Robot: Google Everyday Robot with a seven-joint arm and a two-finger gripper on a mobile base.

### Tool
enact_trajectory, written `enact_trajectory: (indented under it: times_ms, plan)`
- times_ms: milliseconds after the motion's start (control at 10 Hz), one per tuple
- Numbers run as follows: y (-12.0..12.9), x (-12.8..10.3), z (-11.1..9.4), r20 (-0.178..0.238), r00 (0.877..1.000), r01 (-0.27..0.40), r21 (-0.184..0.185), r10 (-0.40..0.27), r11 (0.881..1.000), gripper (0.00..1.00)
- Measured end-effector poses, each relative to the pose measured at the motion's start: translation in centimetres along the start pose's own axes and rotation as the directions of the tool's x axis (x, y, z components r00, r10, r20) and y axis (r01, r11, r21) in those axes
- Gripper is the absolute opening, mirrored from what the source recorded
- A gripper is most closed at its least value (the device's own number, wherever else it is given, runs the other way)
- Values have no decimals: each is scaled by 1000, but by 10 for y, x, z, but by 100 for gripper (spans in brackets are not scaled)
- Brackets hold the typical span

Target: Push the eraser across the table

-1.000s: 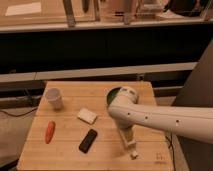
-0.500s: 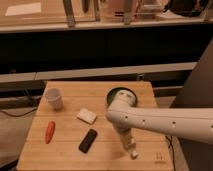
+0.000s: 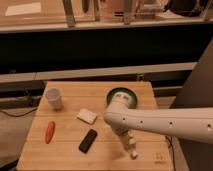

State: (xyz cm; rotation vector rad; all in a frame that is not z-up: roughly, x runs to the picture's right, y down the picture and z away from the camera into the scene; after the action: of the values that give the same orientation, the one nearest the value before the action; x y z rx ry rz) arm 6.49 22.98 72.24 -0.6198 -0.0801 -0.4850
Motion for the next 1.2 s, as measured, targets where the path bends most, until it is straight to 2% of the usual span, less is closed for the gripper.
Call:
enact_trajectory:
  times_ms: [200, 600, 700, 900, 1000, 1200]
  plan:
    - [2, -2, 1, 1, 1000, 8, -2, -8, 1000, 75]
    - [4, -4, 5, 3, 1000, 25, -3, -25, 1000, 35]
    - [4, -6, 7, 6, 999, 31, -1, -31, 1000, 21]
    - [5, -7, 9, 7, 999, 37, -1, -37, 999, 4]
    - [6, -6, 11, 8, 999, 39, -1, -39, 999, 0]
    - [5, -7, 16, 13, 999, 42, -2, -42, 999, 0]
